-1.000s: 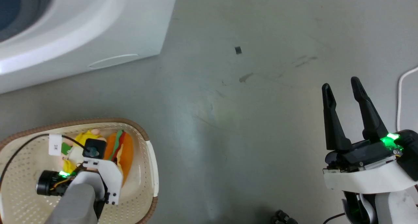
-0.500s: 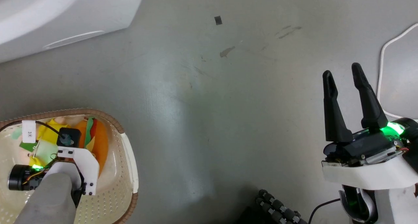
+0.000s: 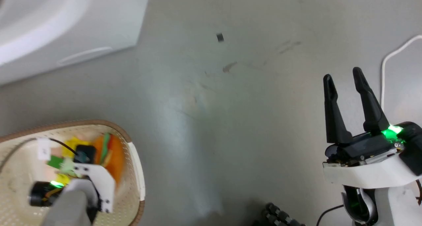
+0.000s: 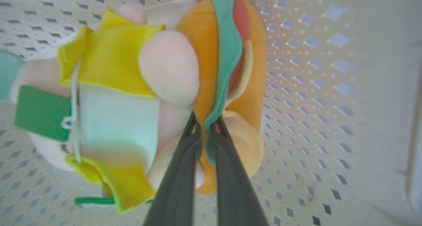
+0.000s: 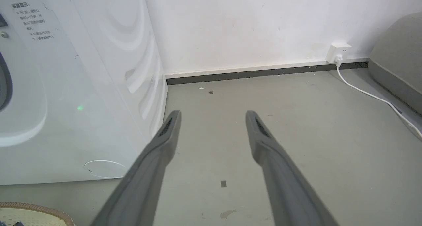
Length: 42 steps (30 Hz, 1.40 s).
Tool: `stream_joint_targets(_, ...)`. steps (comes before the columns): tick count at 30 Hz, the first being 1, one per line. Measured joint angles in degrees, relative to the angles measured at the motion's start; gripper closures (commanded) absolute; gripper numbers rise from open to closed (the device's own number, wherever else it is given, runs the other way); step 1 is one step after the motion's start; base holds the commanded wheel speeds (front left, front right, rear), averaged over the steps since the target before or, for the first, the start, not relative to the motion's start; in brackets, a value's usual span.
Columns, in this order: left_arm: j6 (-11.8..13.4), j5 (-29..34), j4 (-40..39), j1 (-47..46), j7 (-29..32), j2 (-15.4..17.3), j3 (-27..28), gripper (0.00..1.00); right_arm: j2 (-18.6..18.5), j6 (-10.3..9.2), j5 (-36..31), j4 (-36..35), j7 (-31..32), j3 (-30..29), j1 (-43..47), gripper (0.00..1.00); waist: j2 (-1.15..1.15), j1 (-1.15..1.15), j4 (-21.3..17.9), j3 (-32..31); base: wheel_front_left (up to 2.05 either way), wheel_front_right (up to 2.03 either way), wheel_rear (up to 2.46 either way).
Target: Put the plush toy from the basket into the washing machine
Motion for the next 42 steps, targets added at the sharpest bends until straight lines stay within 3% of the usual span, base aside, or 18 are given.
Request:
stream_joint_targets(11, -0.59, -0.65, -0.40, 6.48, -9.12, -6.43, -1.51, 1.00, 0.01, 0.01, -5.88, 1.40, 0.00, -2.08, 3.66, 0.00, 0.00, -0.01, 4.13, -12.49, 0.00, 0.00, 0.00)
stream_joint_targets(19, -1.04, 0.03, -4.95, 10.81, -11.58, -7.42, -2.82, 1.00, 0.01, 0.00, -9.42, 1.59, 0.00, -3.25, 7.56, 0.00, 0.00, -0.01, 9.45, -22.27, 0.00, 0.00, 0.00)
stream_joint_targets(31, 1.07, 0.46, -28.21, 22.98, -11.92, -6.33, 1.47, 1.00, 0.01, 0.00, -11.20, 1.64, 0.00, -4.09, 12.05, 0.00, 0.00, -0.01, 17.71, -32.90, 0.00, 0.00, 0.00)
stream_joint_targets(42, 3.11, 3.10, -47.71, 28.85, -11.91, -6.12, 6.20, 1.00, 0.01, 0.00, -11.20, 1.59, 0.00, -4.50, 13.97, 0.00, 0.00, -0.01, 22.63, -37.44, 0.00, 0.00, 0.00)
